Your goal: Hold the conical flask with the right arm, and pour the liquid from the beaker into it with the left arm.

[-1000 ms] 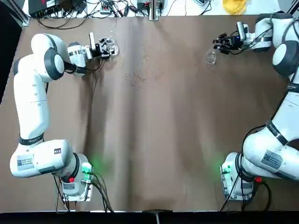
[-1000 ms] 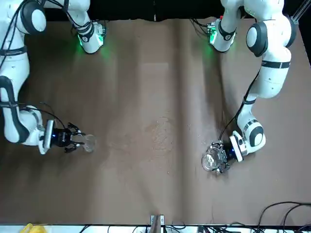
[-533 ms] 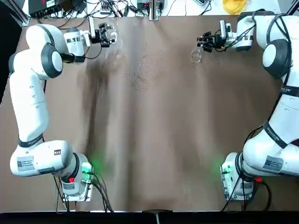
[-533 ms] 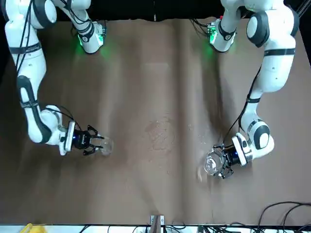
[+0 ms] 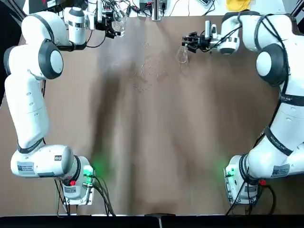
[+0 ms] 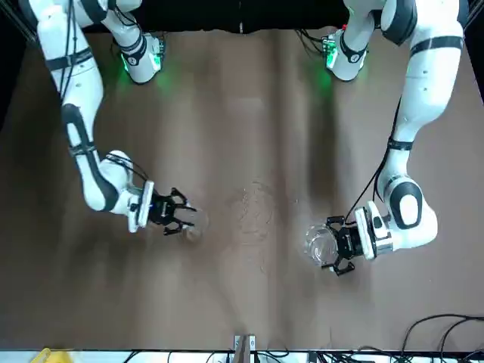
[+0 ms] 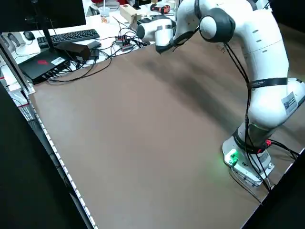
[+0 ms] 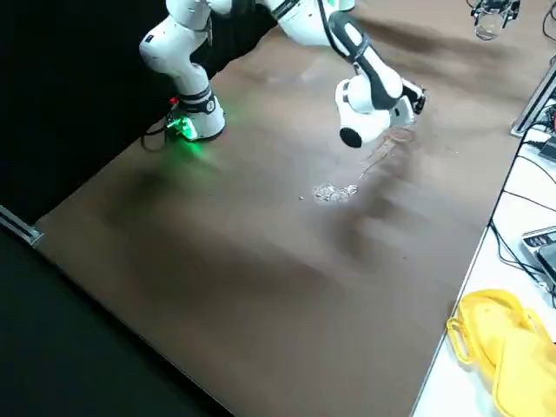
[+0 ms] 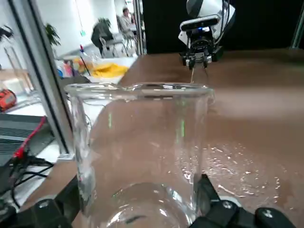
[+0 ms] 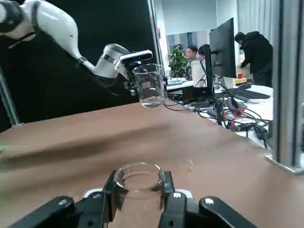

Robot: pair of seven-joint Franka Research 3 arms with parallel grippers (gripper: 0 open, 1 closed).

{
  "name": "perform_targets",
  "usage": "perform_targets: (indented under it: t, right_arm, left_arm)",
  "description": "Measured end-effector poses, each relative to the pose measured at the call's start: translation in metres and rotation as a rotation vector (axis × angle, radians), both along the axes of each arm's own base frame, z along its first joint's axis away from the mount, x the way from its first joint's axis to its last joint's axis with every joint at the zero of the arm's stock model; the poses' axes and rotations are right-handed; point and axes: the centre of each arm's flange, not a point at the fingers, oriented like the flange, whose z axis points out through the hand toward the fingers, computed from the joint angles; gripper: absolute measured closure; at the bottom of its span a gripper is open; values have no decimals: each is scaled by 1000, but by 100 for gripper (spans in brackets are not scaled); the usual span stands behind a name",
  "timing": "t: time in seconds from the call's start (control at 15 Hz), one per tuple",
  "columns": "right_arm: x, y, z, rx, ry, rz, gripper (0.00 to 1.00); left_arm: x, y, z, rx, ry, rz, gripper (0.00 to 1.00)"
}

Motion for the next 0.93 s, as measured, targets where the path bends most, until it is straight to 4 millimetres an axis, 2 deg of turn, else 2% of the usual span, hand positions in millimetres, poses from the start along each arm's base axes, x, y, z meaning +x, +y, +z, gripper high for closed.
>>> perform_targets:
  t: [0.33,0.6,0.73,0.93]
  right_arm:
    - [-16,69,1,35,-11,-99,61]
    - [-29,110,5,41,10,-127,61]
    - [-33,126,9,57,15,-136,61]
    - [-34,131,10,64,13,-152,61]
  left_arm:
    - [-7,-52,43,145,78,-19,2]
    - [-18,-99,64,227,119,-17,2]
    - [-24,-119,67,278,129,-24,2]
    - [-32,-139,67,335,119,-60,2]
